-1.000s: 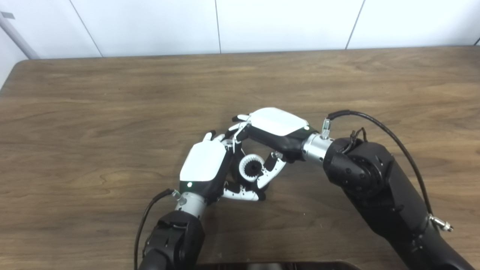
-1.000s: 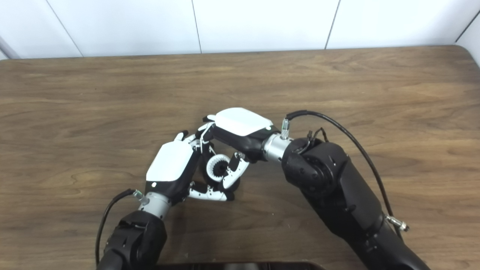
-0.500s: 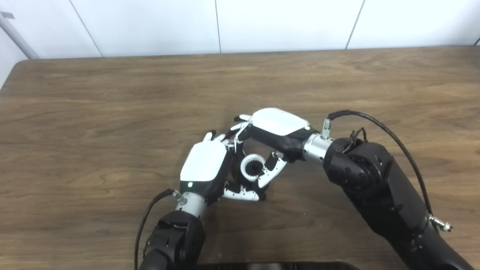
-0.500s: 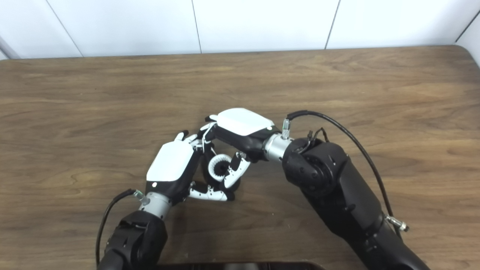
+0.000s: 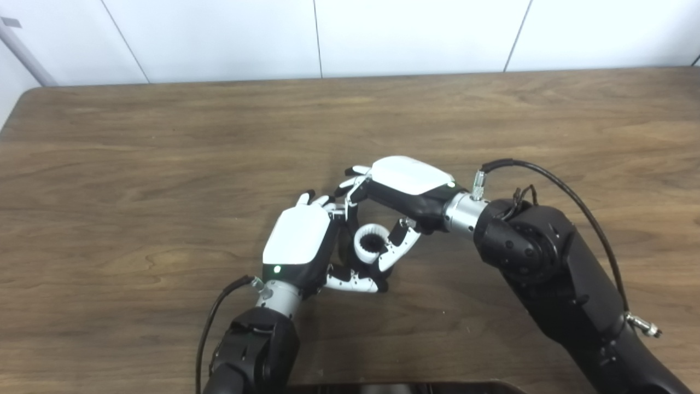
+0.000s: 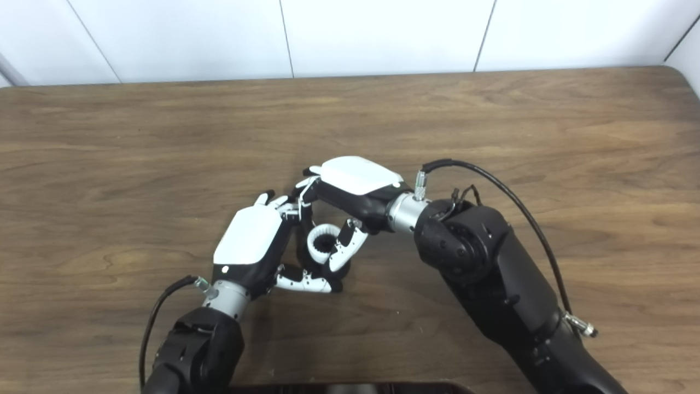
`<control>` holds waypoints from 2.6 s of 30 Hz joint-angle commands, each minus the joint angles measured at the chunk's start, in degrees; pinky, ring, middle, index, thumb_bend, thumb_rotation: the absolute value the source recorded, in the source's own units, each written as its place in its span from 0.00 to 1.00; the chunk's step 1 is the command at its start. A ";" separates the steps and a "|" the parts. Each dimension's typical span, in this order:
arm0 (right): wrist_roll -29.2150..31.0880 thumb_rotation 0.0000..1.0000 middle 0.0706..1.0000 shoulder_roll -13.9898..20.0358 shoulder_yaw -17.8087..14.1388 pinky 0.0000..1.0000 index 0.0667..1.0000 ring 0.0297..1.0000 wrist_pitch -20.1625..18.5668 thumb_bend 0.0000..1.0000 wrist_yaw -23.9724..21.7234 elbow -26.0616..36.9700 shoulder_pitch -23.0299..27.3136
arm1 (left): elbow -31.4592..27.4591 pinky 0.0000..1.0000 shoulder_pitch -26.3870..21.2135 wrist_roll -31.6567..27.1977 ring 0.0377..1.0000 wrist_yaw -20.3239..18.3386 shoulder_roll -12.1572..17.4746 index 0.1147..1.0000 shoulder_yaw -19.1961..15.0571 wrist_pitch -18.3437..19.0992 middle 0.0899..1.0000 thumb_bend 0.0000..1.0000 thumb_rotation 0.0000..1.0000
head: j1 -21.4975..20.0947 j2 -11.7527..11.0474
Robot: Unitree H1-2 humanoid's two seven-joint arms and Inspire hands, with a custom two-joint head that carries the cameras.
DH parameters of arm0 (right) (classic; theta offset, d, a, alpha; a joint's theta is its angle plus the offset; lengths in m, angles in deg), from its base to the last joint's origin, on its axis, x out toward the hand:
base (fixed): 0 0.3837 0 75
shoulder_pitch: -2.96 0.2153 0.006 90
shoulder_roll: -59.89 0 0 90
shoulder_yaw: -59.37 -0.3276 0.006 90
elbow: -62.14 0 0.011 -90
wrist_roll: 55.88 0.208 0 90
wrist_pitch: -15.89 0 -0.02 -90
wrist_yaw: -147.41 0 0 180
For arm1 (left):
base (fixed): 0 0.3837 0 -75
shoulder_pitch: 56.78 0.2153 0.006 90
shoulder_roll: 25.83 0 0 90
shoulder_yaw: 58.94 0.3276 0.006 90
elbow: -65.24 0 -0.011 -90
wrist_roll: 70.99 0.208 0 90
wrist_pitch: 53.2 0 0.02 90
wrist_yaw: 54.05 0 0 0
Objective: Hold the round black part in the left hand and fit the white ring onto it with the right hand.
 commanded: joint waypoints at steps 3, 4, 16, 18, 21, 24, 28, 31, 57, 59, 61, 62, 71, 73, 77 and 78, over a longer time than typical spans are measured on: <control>0.00 0.13 0.85 -0.12 -0.58 0.93 0.45 0.97 1.33 0.52 2.11 0.24 0.81 | -0.13 1.00 0.51 0.00 0.91 -1.91 0.03 0.41 0.52 0.01 0.75 0.52 0.05 | 0.10 0.11; -0.09 0.13 0.85 -0.19 -0.54 0.93 0.45 0.97 1.28 0.52 2.14 0.29 0.75 | -0.17 1.00 0.54 0.00 0.91 -1.93 0.04 0.41 0.52 0.01 0.75 0.52 0.05 | -0.04 0.17; -0.07 0.13 0.85 0.04 -0.39 0.93 0.45 0.96 1.67 0.52 2.67 -0.08 0.43 | -0.10 1.00 0.45 0.01 0.90 -1.81 0.05 0.41 0.54 -0.09 0.75 0.52 0.05 | 0.04 0.25; -0.21 0.13 0.85 0.14 -0.31 0.92 0.45 0.96 1.73 0.52 2.53 -0.03 0.51 | -0.17 1.00 0.40 0.12 0.90 -2.03 0.11 0.41 0.57 -0.06 0.75 0.52 0.05 | 0.04 0.25; -0.17 0.14 0.84 0.17 -0.35 0.92 0.45 0.96 1.68 0.52 2.40 0.06 0.59 | -0.22 1.00 0.41 0.22 0.90 -1.99 0.09 0.41 0.60 -0.07 0.75 0.52 0.05 | 0.04 0.25; -0.10 0.14 0.84 0.34 -0.29 0.92 0.45 0.96 1.94 0.52 2.34 0.06 0.71 | -0.26 1.00 0.43 0.01 0.90 -2.03 0.05 0.41 0.54 -0.04 0.75 0.52 0.05 | 0.04 0.25; 0.71 0.14 0.85 0.66 -0.52 0.92 0.45 0.96 2.15 0.52 2.11 0.03 0.80 | -0.33 1.00 0.34 0.22 0.90 -2.41 0.01 0.41 0.57 0.14 0.76 0.52 0.05 | 0.04 0.34; 0.84 0.15 0.86 1.00 -0.35 0.93 0.46 0.97 2.09 0.52 1.53 0.15 1.09 | -0.38 1.00 0.35 0.19 0.91 -2.51 0.06 0.41 0.54 0.16 0.76 0.52 0.05 | 0.04 0.34; 1.46 0.24 0.87 1.53 -0.51 0.93 0.59 0.97 2.13 0.95 1.34 0.25 1.73 | -0.20 1.00 -0.04 0.26 0.90 -2.55 0.22 0.41 0.28 0.16 0.76 0.52 0.05 | -0.32 0.51; 1.47 0.24 0.87 1.60 -0.73 0.93 0.59 0.97 1.78 0.94 1.09 0.65 1.99 | -0.21 1.00 -0.08 0.51 0.91 -2.57 0.24 0.41 0.32 0.17 0.76 0.52 0.05 | -0.32 0.51; 1.20 0.25 0.87 1.66 -1.02 0.93 0.59 0.97 1.67 0.95 1.28 0.88 2.27 | -0.18 1.00 -0.04 0.19 0.90 -2.35 0.18 0.41 0.23 0.12 0.76 0.52 0.05 | -0.32 0.51; 1.17 0.25 0.86 1.74 -1.25 0.92 0.59 0.97 1.76 0.96 1.52 0.88 2.43 | -0.15 1.00 -0.02 0.12 0.90 -2.16 0.20 0.41 0.22 0.02 0.76 0.52 0.05 | -0.32 0.51; 2.53 0.27 0.87 2.86 -5.25 0.93 0.60 0.97 -0.62 0.94 0.64 1.53 4.64 | -0.02 1.00 -0.03 0.14 0.91 -2.28 0.29 0.41 0.14 0.04 0.76 0.52 0.05 | -0.38 0.38; 2.99 0.28 0.87 3.19 -6.07 0.93 0.60 0.97 -0.51 0.94 0.89 1.50 4.96 | -0.01 1.00 -0.04 0.40 0.91 -2.36 0.35 0.41 0.19 0.04 0.76 0.52 0.05 | -0.32 0.36; 2.75 0.29 0.86 3.61 -7.29 0.89 0.59 0.96 -1.13 0.98 0.90 1.60 5.65 | 0.01 1.00 -0.04 0.35 0.91 -2.29 0.54 0.41 0.18 -0.11 0.76 0.52 0.05 | -0.22 0.36; 2.67 0.29 0.86 3.80 -7.67 0.89 0.59 0.96 -1.52 0.98 0.82 1.81 5.82 | 0.02 1.00 -0.03 0.20 0.91 -2.13 0.58 0.41 0.14 -0.21 0.76 0.52 0.05 | -0.22 0.36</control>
